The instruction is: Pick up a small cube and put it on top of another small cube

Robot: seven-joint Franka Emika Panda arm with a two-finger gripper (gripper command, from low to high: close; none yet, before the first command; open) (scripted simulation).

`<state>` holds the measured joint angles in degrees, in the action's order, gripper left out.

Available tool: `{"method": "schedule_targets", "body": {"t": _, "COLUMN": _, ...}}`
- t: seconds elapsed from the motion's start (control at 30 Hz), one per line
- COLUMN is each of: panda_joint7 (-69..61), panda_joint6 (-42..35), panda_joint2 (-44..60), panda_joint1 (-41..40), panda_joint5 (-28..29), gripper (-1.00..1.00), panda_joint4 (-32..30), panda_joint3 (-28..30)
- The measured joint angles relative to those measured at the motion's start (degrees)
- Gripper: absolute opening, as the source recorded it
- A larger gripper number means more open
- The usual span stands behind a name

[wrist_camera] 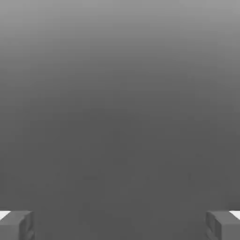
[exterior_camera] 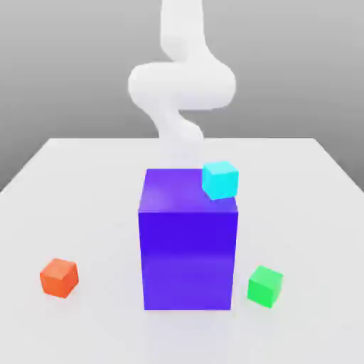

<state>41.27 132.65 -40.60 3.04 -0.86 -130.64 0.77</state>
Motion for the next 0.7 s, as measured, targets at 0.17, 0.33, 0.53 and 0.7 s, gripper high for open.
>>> {"method": "schedule_targets", "body": {"t": 0.17, "panda_joint7": -9.5, "panda_joint6": 1.8, "panda_joint2": 10.8, "panda_joint1": 5.9, "panda_joint5": -2.0, "gripper": 0.00, "panda_joint4": 2.4, "panda_joint3": 1.2}}
{"method": "schedule_targets", "body": {"t": 0.33, "panda_joint7": -18.8, "panda_joint6": 3.5, "panda_joint2": 21.2, "panda_joint1": 10.5, "panda_joint5": -4.0, "gripper": 0.00, "panda_joint4": 4.6, "panda_joint3": 1.4}}
{"method": "schedule_targets", "body": {"t": 0.53, "panda_joint7": -29.4, "panda_joint6": 5.5, "panda_joint2": 33.6, "panda_joint1": 14.7, "panda_joint5": -5.7, "gripper": 0.00, "panda_joint4": 7.4, "panda_joint3": 0.0}}
{"method": "schedule_targets", "body": {"t": 0.7, "panda_joint7": -37.0, "panda_joint6": 7.4, "panda_joint2": 43.9, "panda_joint1": 18.6, "panda_joint5": -5.3, "gripper": 0.00, "panda_joint4": 9.6, "panda_joint3": -1.7}}
